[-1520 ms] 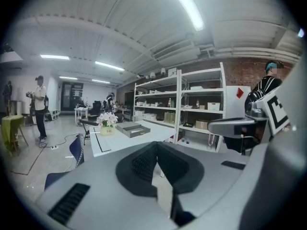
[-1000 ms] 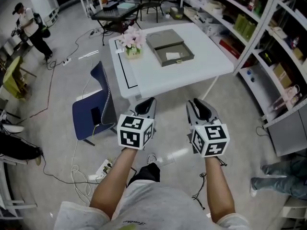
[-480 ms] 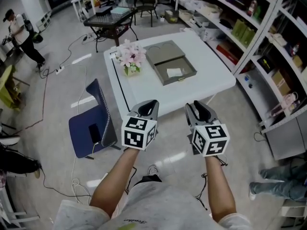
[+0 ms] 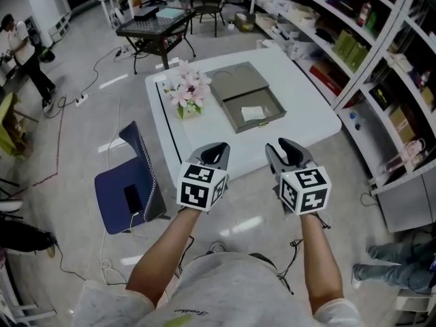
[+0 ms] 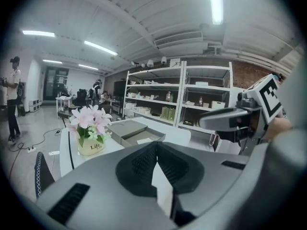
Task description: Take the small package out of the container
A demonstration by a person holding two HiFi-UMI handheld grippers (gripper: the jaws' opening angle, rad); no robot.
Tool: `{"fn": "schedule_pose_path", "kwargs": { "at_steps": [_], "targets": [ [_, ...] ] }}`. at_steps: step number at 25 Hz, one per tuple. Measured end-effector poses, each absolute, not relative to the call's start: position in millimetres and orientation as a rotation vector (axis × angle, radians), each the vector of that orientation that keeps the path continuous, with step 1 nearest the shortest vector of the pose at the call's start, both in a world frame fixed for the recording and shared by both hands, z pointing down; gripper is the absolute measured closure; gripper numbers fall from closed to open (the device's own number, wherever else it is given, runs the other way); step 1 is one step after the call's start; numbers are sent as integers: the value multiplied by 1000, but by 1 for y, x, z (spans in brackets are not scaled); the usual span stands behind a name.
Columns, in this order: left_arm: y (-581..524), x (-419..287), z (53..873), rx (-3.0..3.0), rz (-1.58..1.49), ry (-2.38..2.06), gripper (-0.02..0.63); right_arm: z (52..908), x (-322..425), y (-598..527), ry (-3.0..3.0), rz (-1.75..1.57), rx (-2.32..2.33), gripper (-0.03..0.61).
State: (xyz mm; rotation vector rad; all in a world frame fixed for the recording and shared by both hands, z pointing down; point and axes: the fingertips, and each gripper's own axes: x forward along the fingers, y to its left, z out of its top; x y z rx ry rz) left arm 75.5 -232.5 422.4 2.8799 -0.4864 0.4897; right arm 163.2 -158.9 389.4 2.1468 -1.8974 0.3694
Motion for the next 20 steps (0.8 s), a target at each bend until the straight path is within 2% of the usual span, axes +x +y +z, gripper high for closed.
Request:
{"fn": "schedule_pose_path", "kwargs": {
  "at_steps": [7, 20],
  "targets": [
    [-255, 103, 437, 2872, 529, -489, 609, 400, 196, -197, -1956, 374, 1930, 428],
    [-312, 181, 447, 2793, 554, -672, 609, 473, 282, -282, -2016, 480, 1319, 411]
  ]
}}
